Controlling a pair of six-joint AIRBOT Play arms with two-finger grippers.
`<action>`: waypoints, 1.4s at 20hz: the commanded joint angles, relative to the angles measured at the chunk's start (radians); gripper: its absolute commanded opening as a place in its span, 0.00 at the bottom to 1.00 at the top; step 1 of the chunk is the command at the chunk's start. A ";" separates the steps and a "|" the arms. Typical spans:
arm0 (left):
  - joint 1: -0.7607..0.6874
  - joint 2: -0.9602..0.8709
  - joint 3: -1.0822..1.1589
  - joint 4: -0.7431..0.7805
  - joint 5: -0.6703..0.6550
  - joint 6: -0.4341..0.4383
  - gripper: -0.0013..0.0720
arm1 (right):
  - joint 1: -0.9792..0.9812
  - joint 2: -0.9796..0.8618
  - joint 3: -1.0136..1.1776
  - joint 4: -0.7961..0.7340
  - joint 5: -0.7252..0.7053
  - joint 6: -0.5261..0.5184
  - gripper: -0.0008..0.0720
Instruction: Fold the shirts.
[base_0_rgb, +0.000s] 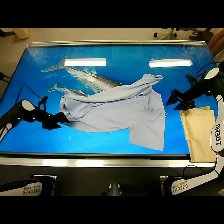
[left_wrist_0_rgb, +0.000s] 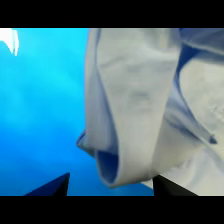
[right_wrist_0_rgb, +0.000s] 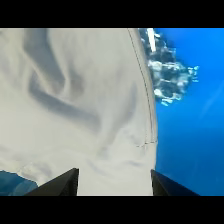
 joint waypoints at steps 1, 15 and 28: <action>-0.039 -0.012 -0.031 -0.041 0.110 -0.008 0.83 | 0.005 0.002 -0.011 -0.010 0.007 -0.010 0.68; -0.107 0.001 -0.027 -0.047 0.172 0.046 0.06 | 0.003 -0.008 -0.206 -0.103 -0.166 -0.013 0.71; -0.101 0.382 0.242 0.105 0.101 0.056 0.06 | 0.077 0.196 -0.018 0.048 -0.200 -0.093 0.04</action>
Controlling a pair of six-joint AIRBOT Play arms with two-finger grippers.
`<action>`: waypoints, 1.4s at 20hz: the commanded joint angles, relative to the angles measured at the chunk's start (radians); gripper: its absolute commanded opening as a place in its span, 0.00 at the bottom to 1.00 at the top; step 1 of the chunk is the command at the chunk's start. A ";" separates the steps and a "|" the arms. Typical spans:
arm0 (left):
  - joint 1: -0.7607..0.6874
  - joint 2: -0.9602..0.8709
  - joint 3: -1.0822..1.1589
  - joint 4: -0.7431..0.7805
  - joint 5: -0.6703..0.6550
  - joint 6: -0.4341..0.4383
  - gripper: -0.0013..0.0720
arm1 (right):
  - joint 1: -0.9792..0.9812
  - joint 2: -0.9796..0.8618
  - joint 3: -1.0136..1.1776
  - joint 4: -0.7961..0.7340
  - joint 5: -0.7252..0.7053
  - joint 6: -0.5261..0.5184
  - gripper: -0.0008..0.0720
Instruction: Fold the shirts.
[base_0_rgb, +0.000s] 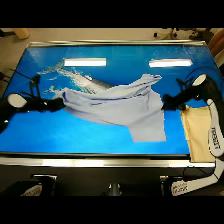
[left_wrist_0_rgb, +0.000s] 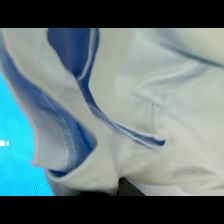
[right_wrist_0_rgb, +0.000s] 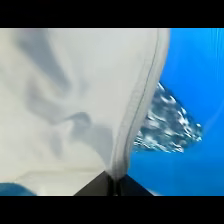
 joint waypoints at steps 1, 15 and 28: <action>0.002 0.208 0.243 0.136 -0.025 0.008 0.06 | 0.004 0.235 0.204 0.019 -0.070 -0.040 0.03; 0.004 0.576 0.706 0.378 0.017 -0.169 0.06 | 0.004 0.986 0.455 -0.249 -0.290 0.068 0.04; 0.004 -0.052 0.228 0.435 -0.113 -0.154 0.06 | 0.006 0.046 0.427 -0.068 -0.116 0.190 0.04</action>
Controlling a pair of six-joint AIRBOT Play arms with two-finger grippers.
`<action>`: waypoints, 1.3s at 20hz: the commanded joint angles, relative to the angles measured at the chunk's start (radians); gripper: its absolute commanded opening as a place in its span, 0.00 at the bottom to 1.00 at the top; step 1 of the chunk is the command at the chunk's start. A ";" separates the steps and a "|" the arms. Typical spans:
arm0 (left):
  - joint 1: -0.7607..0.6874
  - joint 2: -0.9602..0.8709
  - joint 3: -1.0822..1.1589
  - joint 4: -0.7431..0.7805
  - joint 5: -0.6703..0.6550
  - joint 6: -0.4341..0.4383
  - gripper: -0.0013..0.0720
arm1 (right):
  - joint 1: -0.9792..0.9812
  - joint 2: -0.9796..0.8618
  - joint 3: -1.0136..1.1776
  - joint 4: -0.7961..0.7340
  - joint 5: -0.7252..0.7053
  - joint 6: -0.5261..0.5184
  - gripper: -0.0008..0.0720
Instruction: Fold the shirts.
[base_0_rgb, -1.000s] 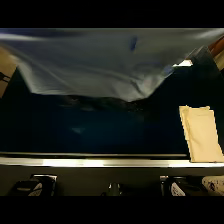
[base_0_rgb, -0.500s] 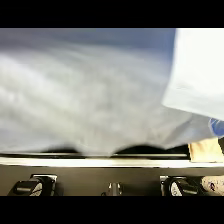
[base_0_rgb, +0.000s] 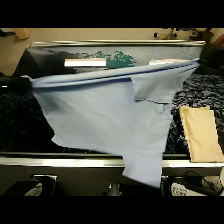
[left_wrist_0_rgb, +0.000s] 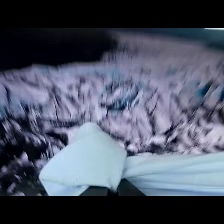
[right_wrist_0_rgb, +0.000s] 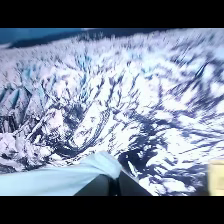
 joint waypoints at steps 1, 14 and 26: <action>0.001 -0.267 -0.028 -0.046 0.079 0.003 0.06 | 0.000 -0.274 -0.001 0.174 -0.149 0.078 0.04; 0.192 -0.529 0.155 -0.292 -0.309 0.163 0.86 | -0.034 -0.347 -0.013 0.098 0.194 0.013 0.58; 0.241 -0.407 -0.375 -0.442 0.057 0.210 0.84 | -0.038 -0.144 -0.542 0.065 0.097 -0.080 0.58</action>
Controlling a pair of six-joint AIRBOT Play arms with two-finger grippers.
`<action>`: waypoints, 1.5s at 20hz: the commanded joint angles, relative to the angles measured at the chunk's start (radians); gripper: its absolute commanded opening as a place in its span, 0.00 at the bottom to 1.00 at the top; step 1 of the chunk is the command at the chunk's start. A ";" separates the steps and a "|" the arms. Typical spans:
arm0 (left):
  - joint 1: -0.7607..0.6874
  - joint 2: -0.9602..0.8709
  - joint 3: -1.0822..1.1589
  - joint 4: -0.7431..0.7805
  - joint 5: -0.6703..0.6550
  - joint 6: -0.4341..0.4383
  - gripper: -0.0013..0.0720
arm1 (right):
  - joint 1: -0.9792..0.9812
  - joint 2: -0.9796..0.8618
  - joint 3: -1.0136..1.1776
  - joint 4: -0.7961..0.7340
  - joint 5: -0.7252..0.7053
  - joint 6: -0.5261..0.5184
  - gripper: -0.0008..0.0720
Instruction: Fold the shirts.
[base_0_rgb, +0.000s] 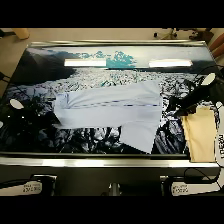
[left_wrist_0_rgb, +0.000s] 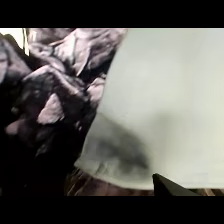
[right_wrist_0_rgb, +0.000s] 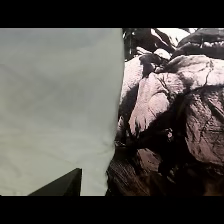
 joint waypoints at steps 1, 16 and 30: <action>-0.032 -0.001 -0.040 -0.032 0.117 0.003 0.84 | 0.000 0.011 -0.036 0.004 0.003 -0.018 0.58; -0.066 0.056 -0.026 -0.031 0.131 0.002 0.06 | 0.001 -0.039 -0.311 0.236 -0.356 -0.116 0.58; -0.064 0.562 0.483 0.041 0.131 0.018 0.06 | 0.035 0.488 0.222 0.151 -0.402 -0.193 0.03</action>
